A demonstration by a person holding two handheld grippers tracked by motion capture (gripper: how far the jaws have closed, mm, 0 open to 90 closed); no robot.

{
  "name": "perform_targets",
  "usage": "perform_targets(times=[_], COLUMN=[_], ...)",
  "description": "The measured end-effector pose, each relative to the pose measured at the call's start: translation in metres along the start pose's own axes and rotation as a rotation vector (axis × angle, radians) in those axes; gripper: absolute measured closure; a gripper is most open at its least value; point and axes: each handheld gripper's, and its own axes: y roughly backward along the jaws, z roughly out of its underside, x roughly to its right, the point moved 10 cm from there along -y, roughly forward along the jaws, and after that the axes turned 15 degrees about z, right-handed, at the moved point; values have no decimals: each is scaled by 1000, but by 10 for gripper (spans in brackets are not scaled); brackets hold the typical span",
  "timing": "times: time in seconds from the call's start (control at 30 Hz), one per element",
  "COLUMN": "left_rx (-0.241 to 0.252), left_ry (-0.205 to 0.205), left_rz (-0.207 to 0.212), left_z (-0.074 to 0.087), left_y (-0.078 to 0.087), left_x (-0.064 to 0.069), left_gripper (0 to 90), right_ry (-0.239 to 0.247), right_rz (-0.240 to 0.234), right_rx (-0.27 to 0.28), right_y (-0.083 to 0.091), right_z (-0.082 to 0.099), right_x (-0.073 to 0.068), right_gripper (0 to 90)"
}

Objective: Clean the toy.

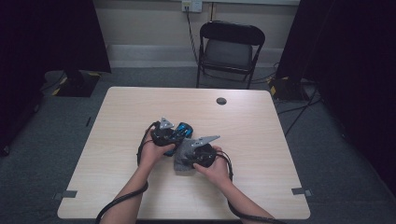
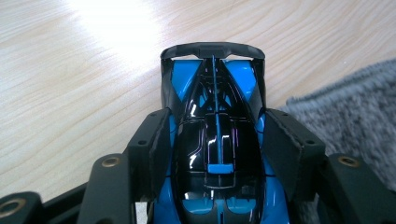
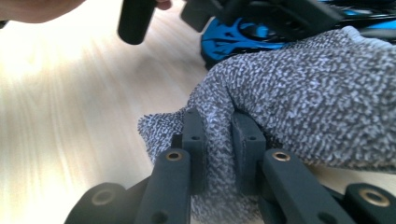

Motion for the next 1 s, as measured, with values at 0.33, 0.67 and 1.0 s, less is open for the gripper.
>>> perform_targets(times=[0.33,0.67,1.0], left_rx=[5,3,1], left_ry=[-1,0,-2], left_rz=[1,0,-3], left_z=[0,1,0], left_y=[0,0,0], left_x=[1,1,1], left_gripper=[425,425,425], right_ry=[28,59,79], right_rz=[-43,-98,-134], right_rx=[-3,0,-1], right_y=[0,2,5], right_z=[1,5,6], right_x=[-18,-34,-43], right_gripper=[777,777,777])
